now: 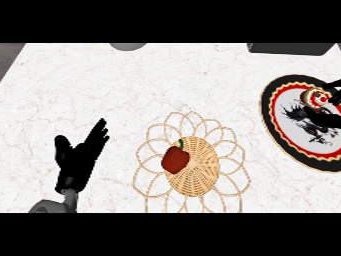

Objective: Pick the cupcake from the placemat and place it in the plate

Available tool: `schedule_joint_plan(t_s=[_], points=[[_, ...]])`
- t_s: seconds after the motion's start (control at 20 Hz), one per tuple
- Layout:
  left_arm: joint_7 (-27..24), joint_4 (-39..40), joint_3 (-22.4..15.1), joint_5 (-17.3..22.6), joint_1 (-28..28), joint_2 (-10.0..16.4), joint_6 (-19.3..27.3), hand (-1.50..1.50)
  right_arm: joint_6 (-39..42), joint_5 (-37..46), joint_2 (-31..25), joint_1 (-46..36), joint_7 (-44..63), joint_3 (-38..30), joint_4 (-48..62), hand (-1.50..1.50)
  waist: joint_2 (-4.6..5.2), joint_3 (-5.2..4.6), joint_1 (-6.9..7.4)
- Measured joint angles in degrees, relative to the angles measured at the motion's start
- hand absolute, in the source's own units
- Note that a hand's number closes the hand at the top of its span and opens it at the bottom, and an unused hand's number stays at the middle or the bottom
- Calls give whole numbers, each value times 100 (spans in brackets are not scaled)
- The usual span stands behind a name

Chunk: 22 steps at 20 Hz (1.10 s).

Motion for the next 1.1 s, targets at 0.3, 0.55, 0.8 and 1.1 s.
schedule_joint_plan(t_s=[0.3, 0.55, 0.8, 1.1], points=[[26, 0, -26, -44, -39, -45, -22, 0, 816, 178, 194, -652, -528, 68, 1345, -150, 27, 18, 36], [-20, 26, -13, -70, -10, -95, -13, 0, 1360, -199, 356, -987, -1345, -401, 1881, -150, 26, 28, 1], [22, -42, -3, -100, 31, -131, 44, 0, 1972, -755, 246, -1140, -1894, -1048, 2292, -150, 15, 25, -42], [0, 9, 136, -49, 59, -36, -86, 0, 3132, -1094, -229, -1077, -2133, -1481, 2810, -150, 1, 20, -108]])
